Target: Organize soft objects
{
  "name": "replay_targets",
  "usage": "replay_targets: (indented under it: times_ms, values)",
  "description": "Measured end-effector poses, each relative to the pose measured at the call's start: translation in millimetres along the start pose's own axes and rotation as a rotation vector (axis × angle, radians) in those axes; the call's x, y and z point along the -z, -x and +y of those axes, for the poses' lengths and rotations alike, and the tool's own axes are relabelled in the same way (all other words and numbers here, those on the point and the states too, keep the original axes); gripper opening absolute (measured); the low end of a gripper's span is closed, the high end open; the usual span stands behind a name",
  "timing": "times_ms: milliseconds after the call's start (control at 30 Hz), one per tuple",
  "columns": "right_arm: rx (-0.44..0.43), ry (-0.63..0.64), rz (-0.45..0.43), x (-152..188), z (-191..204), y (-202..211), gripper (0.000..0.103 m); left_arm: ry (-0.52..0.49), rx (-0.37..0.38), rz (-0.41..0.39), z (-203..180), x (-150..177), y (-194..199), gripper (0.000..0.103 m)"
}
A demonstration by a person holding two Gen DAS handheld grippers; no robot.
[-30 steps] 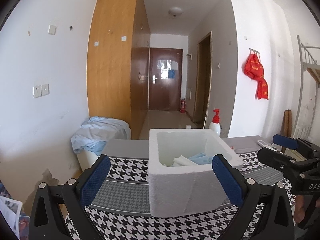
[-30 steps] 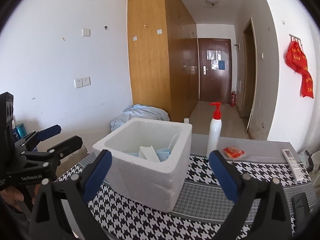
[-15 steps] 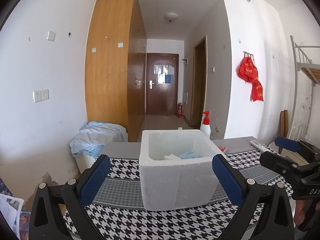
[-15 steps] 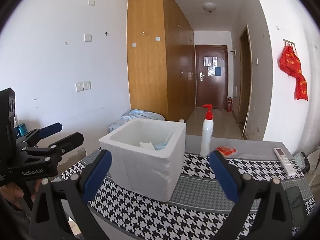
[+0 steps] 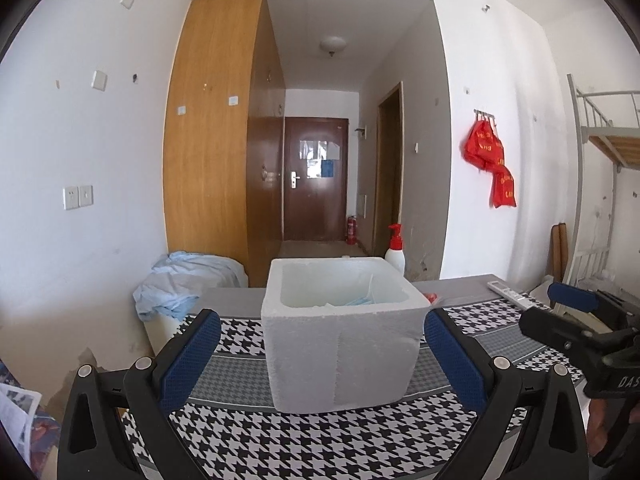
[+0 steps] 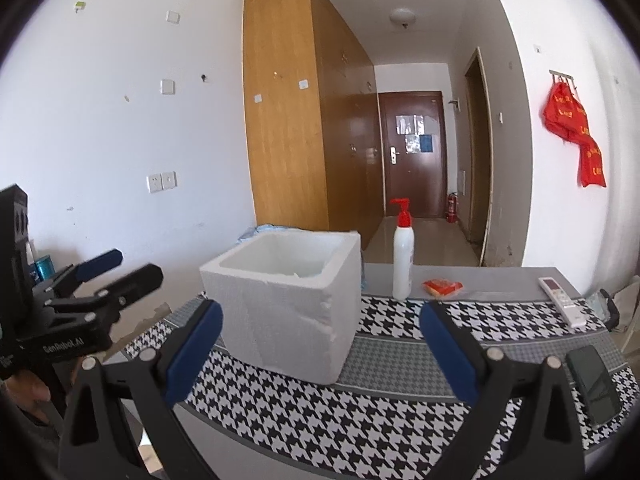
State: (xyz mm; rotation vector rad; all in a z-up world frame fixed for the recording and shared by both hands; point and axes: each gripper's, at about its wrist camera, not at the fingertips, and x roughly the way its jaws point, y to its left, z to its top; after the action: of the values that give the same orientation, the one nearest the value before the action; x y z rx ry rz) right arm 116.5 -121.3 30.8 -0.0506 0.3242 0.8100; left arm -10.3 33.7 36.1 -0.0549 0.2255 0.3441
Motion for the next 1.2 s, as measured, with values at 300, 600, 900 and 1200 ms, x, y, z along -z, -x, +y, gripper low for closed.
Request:
replay_targets:
  times_ms: [300, 600, 900, 1200]
  values:
    - [0.003, -0.026, 0.014, 17, -9, -1, 0.100, -0.008, -0.003, 0.006, -2, 14, -1, 0.102]
    - [0.035, -0.040, 0.021, 30, -15, 1, 0.101, -0.005, 0.001, 0.003, -3, 23, 0, 0.102]
    - [0.029, -0.030, 0.014, 37, -12, 8, 0.101, -0.003, 0.003, -0.001, -4, 30, 3, 0.102]
    - [0.029, -0.032, 0.005, 39, -12, 12, 0.101, -0.009, 0.020, 0.012, -6, 33, 9, 0.102]
